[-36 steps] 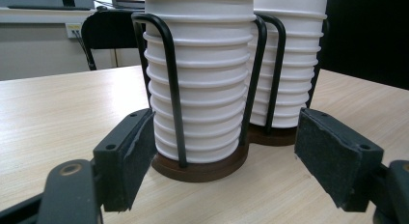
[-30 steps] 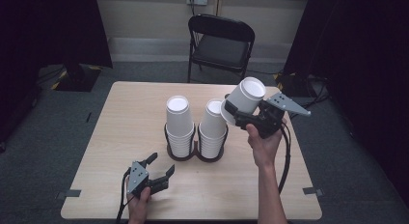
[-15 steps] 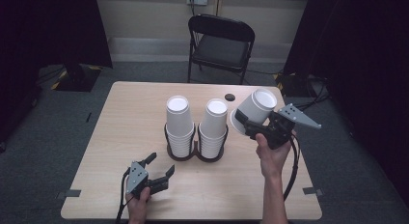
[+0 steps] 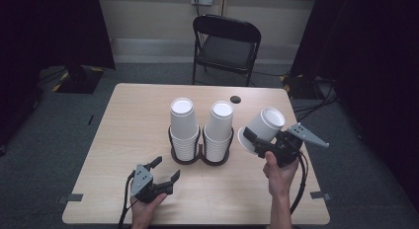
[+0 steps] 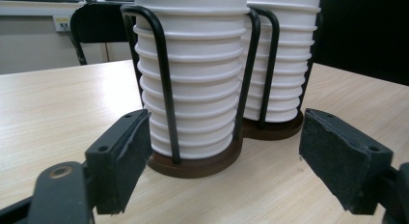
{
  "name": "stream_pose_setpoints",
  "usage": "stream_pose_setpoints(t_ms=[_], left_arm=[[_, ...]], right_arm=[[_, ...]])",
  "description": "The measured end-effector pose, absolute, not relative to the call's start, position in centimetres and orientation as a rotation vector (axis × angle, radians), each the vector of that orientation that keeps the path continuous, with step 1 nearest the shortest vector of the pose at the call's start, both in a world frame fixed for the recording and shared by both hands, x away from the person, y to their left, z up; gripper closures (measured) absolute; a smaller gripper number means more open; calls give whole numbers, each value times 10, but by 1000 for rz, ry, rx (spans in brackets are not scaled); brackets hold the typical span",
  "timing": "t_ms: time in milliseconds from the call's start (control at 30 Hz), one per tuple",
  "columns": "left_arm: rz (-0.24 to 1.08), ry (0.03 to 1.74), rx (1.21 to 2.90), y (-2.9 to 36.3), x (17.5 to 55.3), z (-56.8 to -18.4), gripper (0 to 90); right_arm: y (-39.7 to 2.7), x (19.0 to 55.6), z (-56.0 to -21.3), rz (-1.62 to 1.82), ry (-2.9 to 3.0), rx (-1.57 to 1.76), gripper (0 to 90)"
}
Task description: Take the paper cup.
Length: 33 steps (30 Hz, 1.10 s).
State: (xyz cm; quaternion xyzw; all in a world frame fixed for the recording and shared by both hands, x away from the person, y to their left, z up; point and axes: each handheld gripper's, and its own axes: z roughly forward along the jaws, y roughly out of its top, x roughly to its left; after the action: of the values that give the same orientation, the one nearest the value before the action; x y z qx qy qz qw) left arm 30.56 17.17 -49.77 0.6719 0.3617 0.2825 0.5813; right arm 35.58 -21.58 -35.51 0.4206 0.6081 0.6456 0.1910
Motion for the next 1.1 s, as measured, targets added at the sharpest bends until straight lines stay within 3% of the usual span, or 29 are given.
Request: stream_pose_setpoints(t_ms=[667,1100], left_arm=[[446,793,1576,160,310,-490,240],[361,694,1517,143,311,-486,321]], right_arm=[[-187,341,-412,1932,1783,1299,160],[-171,327,-436,2089,1776,1342,160]])
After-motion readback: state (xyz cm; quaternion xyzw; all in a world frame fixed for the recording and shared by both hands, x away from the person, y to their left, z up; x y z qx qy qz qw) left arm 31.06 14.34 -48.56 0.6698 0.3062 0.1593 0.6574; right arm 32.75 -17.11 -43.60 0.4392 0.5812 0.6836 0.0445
